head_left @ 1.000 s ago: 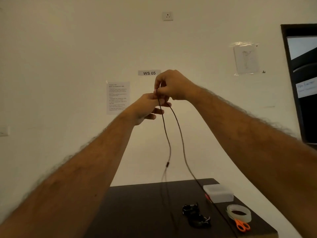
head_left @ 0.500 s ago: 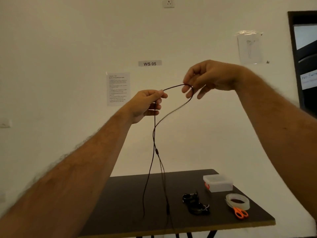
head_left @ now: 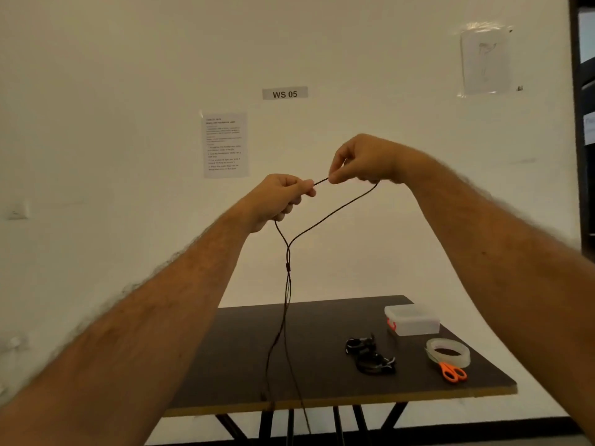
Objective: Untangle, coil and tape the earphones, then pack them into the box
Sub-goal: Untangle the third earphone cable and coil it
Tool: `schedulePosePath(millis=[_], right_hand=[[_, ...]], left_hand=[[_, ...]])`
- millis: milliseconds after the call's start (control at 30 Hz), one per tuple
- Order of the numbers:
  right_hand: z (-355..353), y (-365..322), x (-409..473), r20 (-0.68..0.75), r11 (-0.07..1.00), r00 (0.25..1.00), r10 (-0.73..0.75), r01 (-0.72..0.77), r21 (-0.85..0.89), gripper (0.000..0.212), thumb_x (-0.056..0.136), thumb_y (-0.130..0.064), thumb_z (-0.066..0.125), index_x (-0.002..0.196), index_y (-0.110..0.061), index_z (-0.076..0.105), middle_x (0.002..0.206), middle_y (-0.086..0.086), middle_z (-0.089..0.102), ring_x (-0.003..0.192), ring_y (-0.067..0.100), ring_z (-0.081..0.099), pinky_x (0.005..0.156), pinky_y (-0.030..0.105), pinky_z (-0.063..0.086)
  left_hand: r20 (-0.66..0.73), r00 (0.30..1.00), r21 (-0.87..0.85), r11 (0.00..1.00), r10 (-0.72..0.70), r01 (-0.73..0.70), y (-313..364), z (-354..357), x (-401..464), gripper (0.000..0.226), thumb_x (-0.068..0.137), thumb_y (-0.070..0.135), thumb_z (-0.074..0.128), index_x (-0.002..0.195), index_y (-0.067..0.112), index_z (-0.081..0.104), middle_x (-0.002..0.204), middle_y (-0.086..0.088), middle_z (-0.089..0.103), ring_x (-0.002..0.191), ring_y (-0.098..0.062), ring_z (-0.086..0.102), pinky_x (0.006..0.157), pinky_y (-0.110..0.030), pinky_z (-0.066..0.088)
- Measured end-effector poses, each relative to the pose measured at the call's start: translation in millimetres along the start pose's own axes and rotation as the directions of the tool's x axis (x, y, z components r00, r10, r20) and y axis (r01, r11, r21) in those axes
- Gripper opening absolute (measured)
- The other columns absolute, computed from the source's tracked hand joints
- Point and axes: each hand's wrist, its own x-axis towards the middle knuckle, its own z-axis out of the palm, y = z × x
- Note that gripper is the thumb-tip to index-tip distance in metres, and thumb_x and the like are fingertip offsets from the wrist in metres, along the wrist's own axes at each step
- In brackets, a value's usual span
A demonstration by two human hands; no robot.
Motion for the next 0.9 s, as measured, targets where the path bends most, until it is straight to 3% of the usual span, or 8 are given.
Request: schedulePosePath(millis=[133, 267, 400, 533, 633, 700, 800, 900], right_hand=[[-5, -6, -4, -0.184, 0.894, 0.972, -0.148, 0.052, -0.444, 0.023, 0.078, -0.039, 0.079, 0.078, -0.018, 0.069, 0.069, -0.005, 0.058, 0.065, 0.012, 0.052, 0.058, 0.025, 0.038], [-4, -4, -1, -0.225, 0.83, 0.962, -0.158, 0.006, -0.558, 0.029, 0.072, -0.044, 0.082, 0.081, -0.02, 0.069, 0.075, -0.007, 0.058, 0.072, 0.015, 0.056, 0.061, 0.027, 0.043], [2, 11, 2, -0.199, 0.967, 0.978, -0.071, 0.018, -0.255, 0.018, 0.077, -0.011, 0.079, 0.094, -0.007, 0.074, 0.07, -0.006, 0.051, 0.059, 0.011, 0.052, 0.054, 0.021, 0.047], [0, 25, 2, -0.414, 0.996, 0.906, 0.084, -0.06, 0.07, 0.013, 0.085, -0.019, 0.075, 0.084, -0.008, 0.069, 0.061, -0.005, 0.05, 0.049, 0.002, 0.049, 0.048, 0.011, 0.04], [-2, 22, -4, -0.108, 0.802, 0.963, 0.247, -0.141, 0.581, 0.014, 0.1, -0.016, 0.053, 0.095, -0.008, 0.063, 0.067, 0.005, 0.064, 0.068, 0.019, 0.07, 0.062, 0.034, 0.059], [-2, 19, -5, 0.053, 0.697, 0.965, 0.258, -0.224, 0.681, 0.016, 0.102, -0.014, 0.045, 0.1, -0.009, 0.061, 0.06, 0.003, 0.06, 0.058, 0.016, 0.065, 0.061, 0.037, 0.06], [-4, 20, -1, -0.077, 0.884, 0.935, 0.347, -0.298, 0.36, 0.026, 0.096, -0.034, 0.06, 0.095, -0.008, 0.063, 0.06, 0.0, 0.044, 0.047, 0.013, 0.039, 0.045, 0.022, 0.038], [-11, 25, -2, -0.358, 0.947, 0.924, 0.133, -0.225, -0.231, 0.037, 0.083, -0.043, 0.074, 0.083, -0.007, 0.066, 0.065, 0.0, 0.052, 0.063, 0.019, 0.05, 0.058, 0.028, 0.038]], left_hand=[[0.098, 0.994, -0.07, 0.996, -0.049, 0.056, -22, 9, -9, 0.028, 0.101, 0.035, 0.052, 0.087, 0.013, 0.063, 0.058, 0.009, 0.035, 0.051, -0.008, 0.024, 0.044, -0.017, 0.022], [0.127, 0.989, -0.119, 0.989, -0.074, 0.089, -39, 19, -13, 0.034, 0.103, 0.038, 0.047, 0.078, 0.015, 0.055, 0.058, 0.008, 0.034, 0.049, -0.008, 0.024, 0.042, -0.016, 0.023], [0.11, 0.99, -0.039, 0.994, -0.094, 0.099, -52, 18, -15, 0.035, 0.103, 0.039, 0.047, 0.078, 0.016, 0.055, 0.058, 0.008, 0.035, 0.05, -0.008, 0.025, 0.044, -0.018, 0.024], [0.078, 0.99, -0.008, 0.993, -0.121, 0.122, -67, 13, -20, 0.037, 0.101, 0.042, 0.048, 0.078, 0.014, 0.057, 0.057, 0.009, 0.036, 0.05, -0.009, 0.026, 0.047, -0.02, 0.024], [0.087, 0.989, -0.033, 0.992, -0.117, 0.12, -68, 15, -21, 0.039, 0.1, 0.044, 0.048, 0.077, 0.014, 0.055, 0.057, 0.008, 0.036, 0.05, -0.008, 0.027, 0.047, -0.02, 0.025], [0.099, 0.989, -0.016, 0.994, -0.11, 0.113, -66, 20, -21, 0.04, 0.099, 0.046, 0.049, 0.076, 0.015, 0.056, 0.056, 0.009, 0.036, 0.049, -0.008, 0.027, 0.047, -0.02, 0.026], [0.073, 0.989, 0.066, 0.991, -0.125, 0.121, -70, 24, -21, 0.041, 0.098, 0.047, 0.052, 0.074, 0.015, 0.058, 0.057, 0.008, 0.037, 0.049, -0.008, 0.029, 0.048, -0.021, 0.026], [0.029, 0.988, 0.042, 0.988, -0.153, 0.151, -80, 19, -23, 0.04, 0.098, 0.047, 0.053, 0.075, 0.014, 0.058, 0.058, 0.007, 0.037, 0.049, -0.008, 0.028, 0.047, -0.022, 0.025]])
